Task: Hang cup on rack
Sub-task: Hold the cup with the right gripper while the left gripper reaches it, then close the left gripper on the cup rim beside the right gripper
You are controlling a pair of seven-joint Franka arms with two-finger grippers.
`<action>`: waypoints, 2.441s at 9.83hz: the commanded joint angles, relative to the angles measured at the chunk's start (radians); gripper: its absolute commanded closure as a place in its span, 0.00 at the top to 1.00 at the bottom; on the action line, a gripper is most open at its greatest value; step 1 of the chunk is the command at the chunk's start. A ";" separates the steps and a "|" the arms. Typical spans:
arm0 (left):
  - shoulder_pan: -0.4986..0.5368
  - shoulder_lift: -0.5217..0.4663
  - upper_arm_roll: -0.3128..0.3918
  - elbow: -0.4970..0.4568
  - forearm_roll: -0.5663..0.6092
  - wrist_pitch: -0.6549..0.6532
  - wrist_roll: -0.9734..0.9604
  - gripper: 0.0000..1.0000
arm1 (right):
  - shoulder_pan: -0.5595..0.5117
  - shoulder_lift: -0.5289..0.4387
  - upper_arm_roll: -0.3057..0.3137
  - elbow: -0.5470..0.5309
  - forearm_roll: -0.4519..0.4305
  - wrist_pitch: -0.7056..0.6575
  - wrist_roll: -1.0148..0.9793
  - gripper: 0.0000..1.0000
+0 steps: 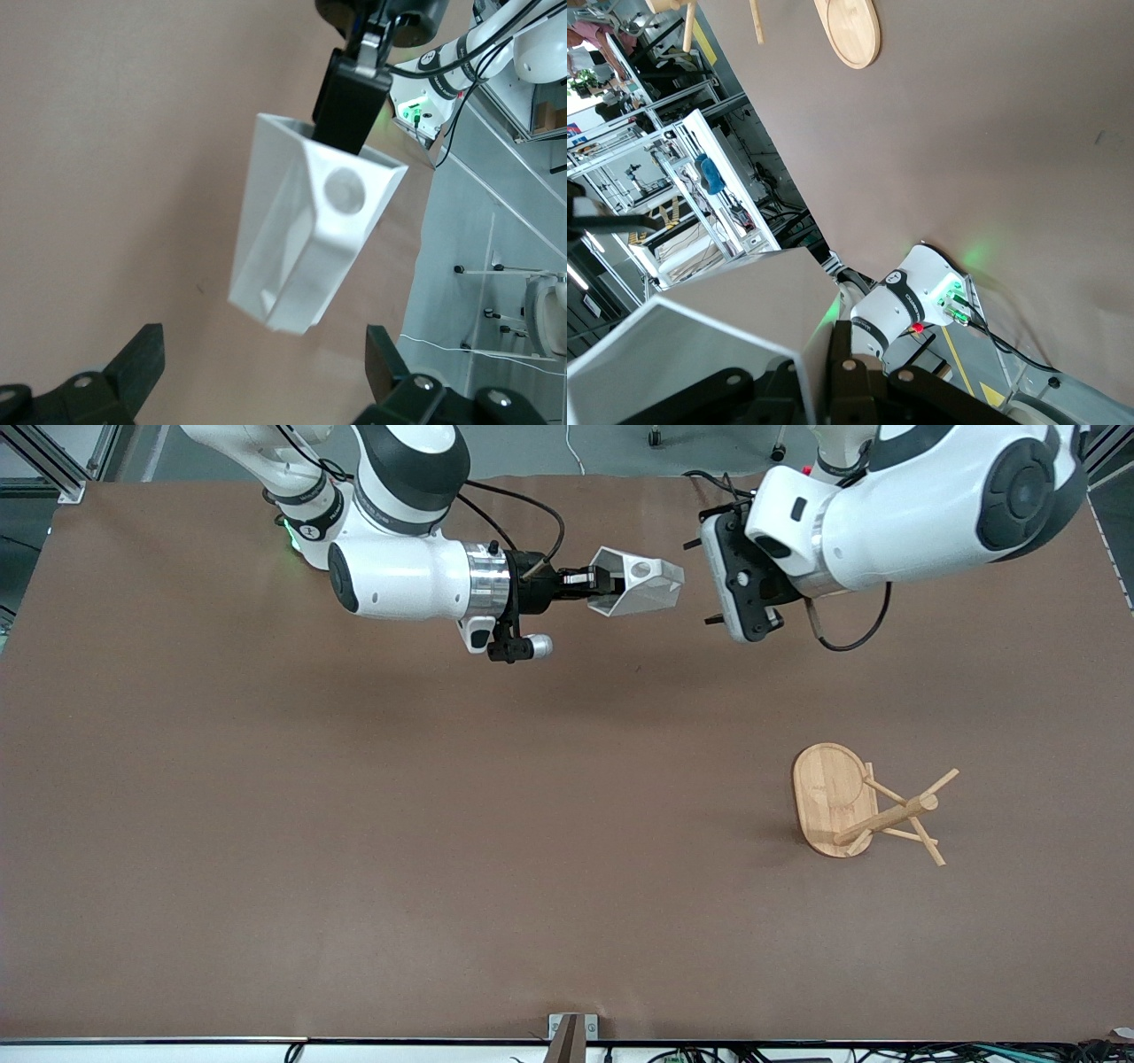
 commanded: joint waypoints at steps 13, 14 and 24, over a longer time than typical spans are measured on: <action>0.010 0.004 -0.108 -0.180 -0.003 0.146 -0.025 0.99 | 0.009 0.004 0.005 0.006 0.017 0.020 0.008 0.02; 0.010 0.004 -0.108 -0.180 -0.003 0.146 -0.025 0.66 | 0.009 0.004 0.005 0.006 0.017 0.020 0.008 0.02; 0.052 -0.005 -0.103 -0.179 0.004 0.146 -0.029 0.08 | 0.007 0.002 0.031 0.014 -0.018 0.008 0.044 0.23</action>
